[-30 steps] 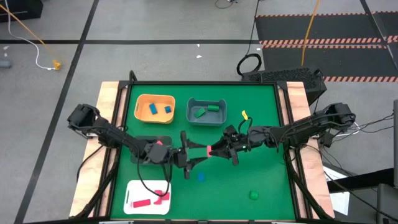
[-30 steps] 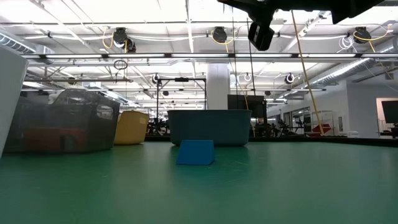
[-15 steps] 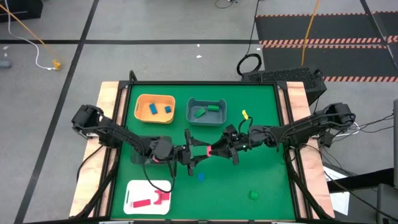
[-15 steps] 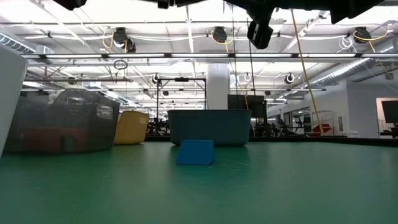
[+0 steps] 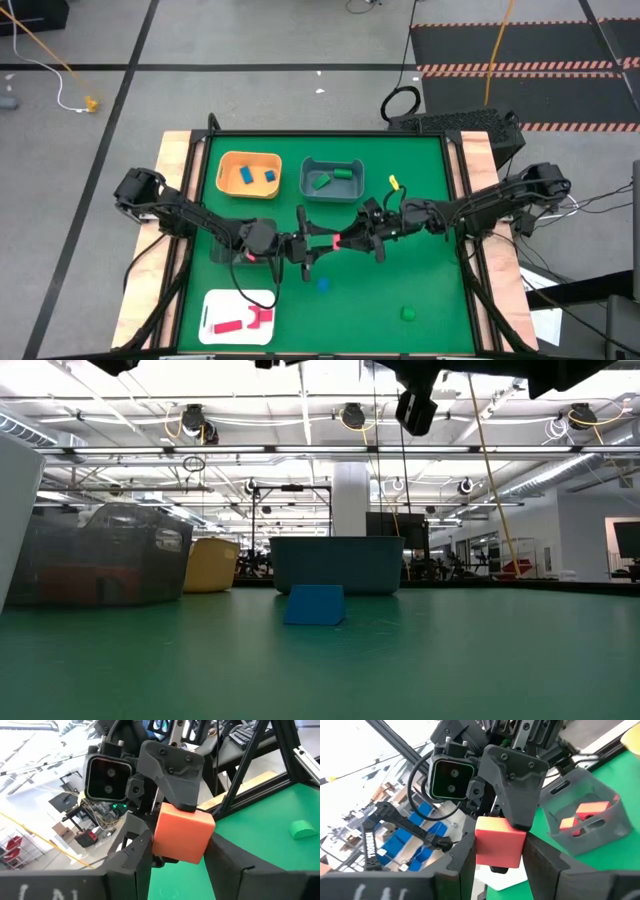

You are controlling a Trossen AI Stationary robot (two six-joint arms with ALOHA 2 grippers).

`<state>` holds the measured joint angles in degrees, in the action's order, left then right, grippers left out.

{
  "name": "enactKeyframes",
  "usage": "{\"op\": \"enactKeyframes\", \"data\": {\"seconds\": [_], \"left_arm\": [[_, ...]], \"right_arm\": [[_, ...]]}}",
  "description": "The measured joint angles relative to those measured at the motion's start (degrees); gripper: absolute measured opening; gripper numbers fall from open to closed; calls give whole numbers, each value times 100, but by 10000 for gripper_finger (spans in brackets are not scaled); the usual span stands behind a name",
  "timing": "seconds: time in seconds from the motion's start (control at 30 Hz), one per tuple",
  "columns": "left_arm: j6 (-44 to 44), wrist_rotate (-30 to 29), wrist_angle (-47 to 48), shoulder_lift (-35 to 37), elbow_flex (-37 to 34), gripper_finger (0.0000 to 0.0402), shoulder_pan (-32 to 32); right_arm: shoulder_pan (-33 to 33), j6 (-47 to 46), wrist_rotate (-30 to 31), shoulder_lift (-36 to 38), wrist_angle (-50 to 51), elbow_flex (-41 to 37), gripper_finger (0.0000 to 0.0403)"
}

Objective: Sort & place blocks by color
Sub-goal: Put the orange square block into the black bin

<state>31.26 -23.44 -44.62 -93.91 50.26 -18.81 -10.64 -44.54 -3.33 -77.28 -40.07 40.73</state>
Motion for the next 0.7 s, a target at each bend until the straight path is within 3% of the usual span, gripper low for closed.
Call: {"op": "enactKeyframes", "data": {"seconds": [0.17, 0.27, 0.7], "left_arm": [[-36, 227, -2, 0, 0, 147, 1], [-119, 300, -4, 0, 0, 147, -48], [-225, 76, -8, 0, 4, 142, -330]], "right_arm": [[12, -11, -116, 4, 10, -4, 128], [47, -17, -496, 1, -3, -2, 143], [643, -301, -2082, 135, 160, -2, 259]]}}
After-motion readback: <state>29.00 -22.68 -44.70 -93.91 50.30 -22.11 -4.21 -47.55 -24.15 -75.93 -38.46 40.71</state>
